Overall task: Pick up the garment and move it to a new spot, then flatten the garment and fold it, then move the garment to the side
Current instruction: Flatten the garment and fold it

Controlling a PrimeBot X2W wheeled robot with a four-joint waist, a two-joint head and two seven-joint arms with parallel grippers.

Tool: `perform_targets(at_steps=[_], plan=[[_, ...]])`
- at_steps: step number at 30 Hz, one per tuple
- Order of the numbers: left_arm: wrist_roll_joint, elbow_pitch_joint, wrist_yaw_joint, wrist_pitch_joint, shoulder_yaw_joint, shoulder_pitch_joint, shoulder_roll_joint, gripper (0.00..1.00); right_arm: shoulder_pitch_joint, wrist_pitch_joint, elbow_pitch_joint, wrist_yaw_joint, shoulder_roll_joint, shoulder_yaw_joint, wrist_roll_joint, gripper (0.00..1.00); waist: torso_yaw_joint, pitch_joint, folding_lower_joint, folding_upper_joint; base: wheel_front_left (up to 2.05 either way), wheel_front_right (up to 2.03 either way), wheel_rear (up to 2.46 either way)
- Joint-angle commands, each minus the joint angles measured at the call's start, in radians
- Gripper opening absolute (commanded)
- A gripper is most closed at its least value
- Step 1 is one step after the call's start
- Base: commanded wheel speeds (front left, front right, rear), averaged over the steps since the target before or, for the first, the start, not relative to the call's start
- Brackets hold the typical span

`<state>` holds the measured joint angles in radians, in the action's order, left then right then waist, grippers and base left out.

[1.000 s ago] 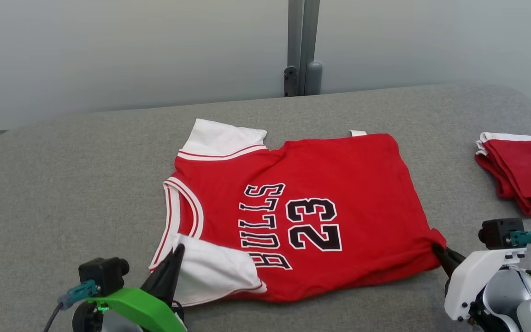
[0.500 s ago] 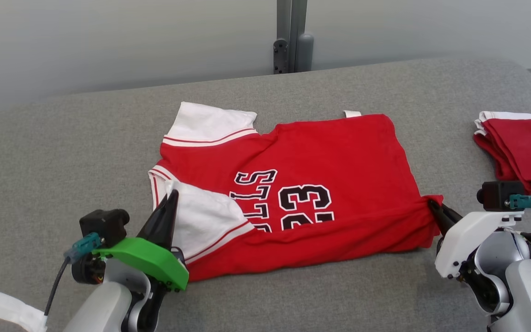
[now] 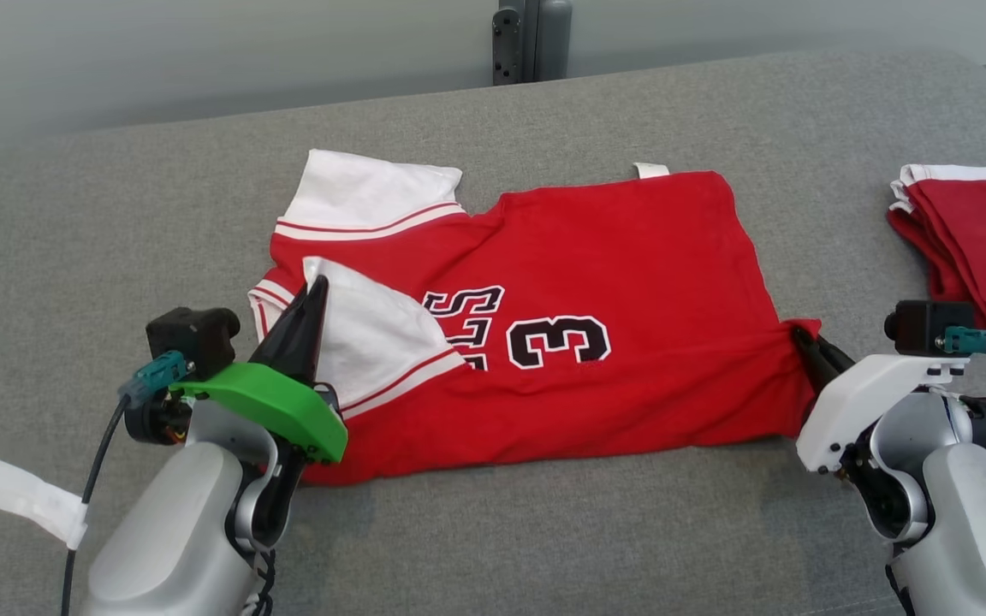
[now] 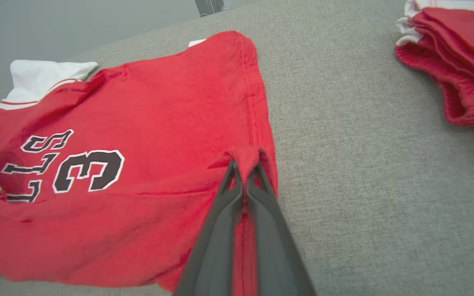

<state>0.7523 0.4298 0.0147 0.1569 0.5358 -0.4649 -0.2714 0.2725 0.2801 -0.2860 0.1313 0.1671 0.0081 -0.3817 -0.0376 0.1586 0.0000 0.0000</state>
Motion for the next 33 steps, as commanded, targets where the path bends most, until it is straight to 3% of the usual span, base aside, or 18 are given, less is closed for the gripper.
perform_targets(at_steps=[1, 8, 9, 10, 11, 16, 24, 33], plan=[[-0.004, 0.009, 0.004, 0.007, -0.002, -0.026, 0.001, 0.00, 0.019, -0.009, -0.005, -0.001, -0.004, -0.003, 0.003, 0.00, -0.004, 0.014, 0.0000, 0.0000, 0.00, 0.00, 0.00], [-0.015, 0.070, 0.002, 0.020, 0.002, -0.063, 0.011, 0.00, 0.057, -0.016, -0.040, -0.001, -0.009, 0.009, 0.024, 0.00, -0.005, 0.031, 0.0000, 0.0000, 0.00, 0.00, 0.00], [-0.018, 0.085, 0.000, 0.018, 0.006, -0.067, 0.013, 0.25, 0.061, -0.008, -0.052, -0.001, -0.010, 0.013, 0.029, 0.13, -0.005, 0.032, 0.0000, 0.0000, 0.00, 0.00, 0.00], [-0.020, 0.095, -0.006, 0.022, 0.007, -0.070, 0.015, 0.94, 0.065, -0.007, -0.057, -0.001, -0.010, 0.016, 0.033, 0.96, -0.005, 0.032, 0.0000, 0.0000, 0.00, 0.00, 0.00], [-0.025, 0.104, -0.011, 0.029, 0.006, -0.074, 0.017, 1.00, 0.069, -0.014, -0.062, -0.001, -0.011, 0.014, 0.038, 1.00, -0.005, 0.032, 0.0000, 0.0000, 0.00, 0.00, 0.00], [-0.042, 0.144, -0.016, 0.057, 0.012, -0.055, 0.021, 1.00, 0.059, -0.030, -0.074, -0.001, -0.015, 0.007, 0.049, 1.00, -0.001, 0.013, 0.0000, 0.0000, 0.00, 0.00, 0.00], [-0.076, 0.142, -0.083, 0.078, 0.026, 0.063, -0.026, 1.00, -0.017, 0.019, -0.023, -0.001, -0.014, -0.046, 0.086, 1.00, 0.006, -0.037, 0.0000, 0.0000, 0.00, 0.00, 0.00], [-0.106, 0.088, -0.161, -0.018, 0.074, 0.171, -0.079, 1.00, -0.105, 0.130, 0.076, -0.001, -0.053, -0.100, 0.208, 1.00, 0.018, -0.035, 0.0000, 0.0000, 0.00, 0.00, 0.00]])
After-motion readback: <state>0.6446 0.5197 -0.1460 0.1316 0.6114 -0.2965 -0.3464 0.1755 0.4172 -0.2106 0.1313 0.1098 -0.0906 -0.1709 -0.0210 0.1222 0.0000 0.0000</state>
